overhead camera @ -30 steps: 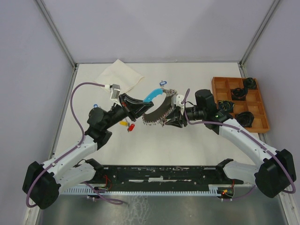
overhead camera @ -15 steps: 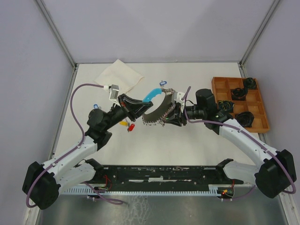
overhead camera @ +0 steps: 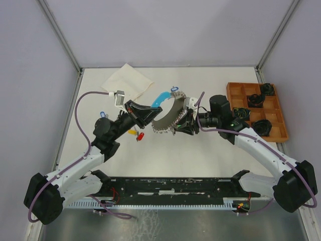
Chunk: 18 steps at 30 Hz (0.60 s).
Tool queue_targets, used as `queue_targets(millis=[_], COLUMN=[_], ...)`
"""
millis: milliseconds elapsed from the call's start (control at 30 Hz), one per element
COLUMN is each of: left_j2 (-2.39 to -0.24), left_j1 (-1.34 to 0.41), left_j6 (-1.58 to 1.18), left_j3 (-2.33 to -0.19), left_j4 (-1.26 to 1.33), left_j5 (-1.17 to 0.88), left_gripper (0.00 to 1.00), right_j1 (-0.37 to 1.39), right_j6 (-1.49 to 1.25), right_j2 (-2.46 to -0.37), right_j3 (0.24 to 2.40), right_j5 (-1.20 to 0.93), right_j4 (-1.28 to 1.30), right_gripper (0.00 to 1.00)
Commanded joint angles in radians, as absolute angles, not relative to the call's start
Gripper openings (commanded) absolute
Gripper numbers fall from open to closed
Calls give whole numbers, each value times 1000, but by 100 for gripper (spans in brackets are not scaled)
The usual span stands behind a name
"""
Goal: Remove the keys from the keyring
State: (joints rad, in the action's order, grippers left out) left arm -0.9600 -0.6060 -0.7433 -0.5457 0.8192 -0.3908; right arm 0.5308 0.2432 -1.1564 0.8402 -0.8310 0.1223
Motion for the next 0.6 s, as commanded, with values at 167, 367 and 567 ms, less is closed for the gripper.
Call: queue_targets(millis=[167,367,567], left_j2=[-885,-878,-901], left_j1=[-601,-599,-598], left_j6=[-823,-827,-879], left_j3=[-564,-589,-586], left_j4=[804,759,812], left_j5=[-223,-202,-196], left_gripper=[3,3,3], right_j1=[544,549,565], right_j6=[242,241,229], right_j2=[-1129,-1124,-1123], right_j3=[829,811,782], right_j5=[-799,-768,-710], right_j4=[51,9,-70], right_gripper=[48,49,48])
